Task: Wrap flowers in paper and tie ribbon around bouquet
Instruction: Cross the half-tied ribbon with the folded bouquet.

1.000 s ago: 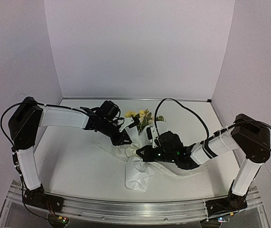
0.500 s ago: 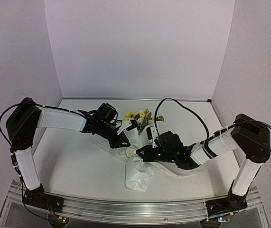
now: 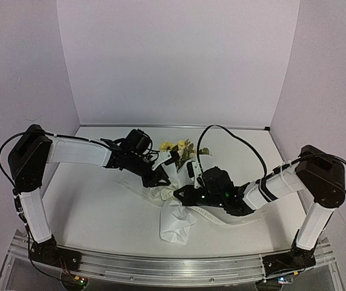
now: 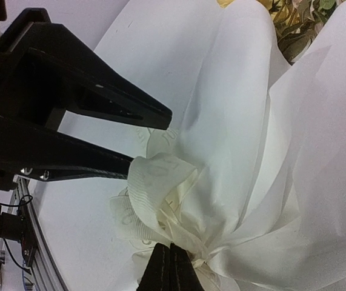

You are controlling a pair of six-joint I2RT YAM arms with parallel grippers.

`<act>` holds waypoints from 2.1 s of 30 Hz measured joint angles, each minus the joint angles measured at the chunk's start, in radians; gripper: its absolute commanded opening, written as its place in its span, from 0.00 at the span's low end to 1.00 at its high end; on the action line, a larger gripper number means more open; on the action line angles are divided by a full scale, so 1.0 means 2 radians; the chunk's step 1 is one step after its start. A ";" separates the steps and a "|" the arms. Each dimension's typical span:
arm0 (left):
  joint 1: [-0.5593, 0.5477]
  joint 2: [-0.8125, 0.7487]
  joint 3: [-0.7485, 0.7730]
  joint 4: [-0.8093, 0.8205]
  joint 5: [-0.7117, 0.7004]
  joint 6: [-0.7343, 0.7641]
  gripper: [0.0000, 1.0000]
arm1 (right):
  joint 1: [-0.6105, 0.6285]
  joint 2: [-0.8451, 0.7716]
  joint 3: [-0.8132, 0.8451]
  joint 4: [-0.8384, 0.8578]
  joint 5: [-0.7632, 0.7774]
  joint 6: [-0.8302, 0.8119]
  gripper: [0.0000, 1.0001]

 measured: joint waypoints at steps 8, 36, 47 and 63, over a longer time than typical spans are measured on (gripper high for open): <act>-0.004 0.007 0.008 -0.004 0.002 0.002 0.22 | 0.000 0.000 0.000 -0.002 0.000 0.000 0.00; -0.007 -0.023 0.007 -0.013 0.002 -0.039 0.00 | -0.004 0.000 0.027 -0.014 -0.004 -0.022 0.00; -0.016 -0.030 0.004 -0.048 0.003 -0.044 0.00 | -0.008 0.008 0.040 -0.022 0.005 -0.032 0.00; -0.022 -0.052 -0.013 -0.055 0.020 -0.065 0.00 | -0.015 0.045 0.075 -0.027 0.009 -0.055 0.00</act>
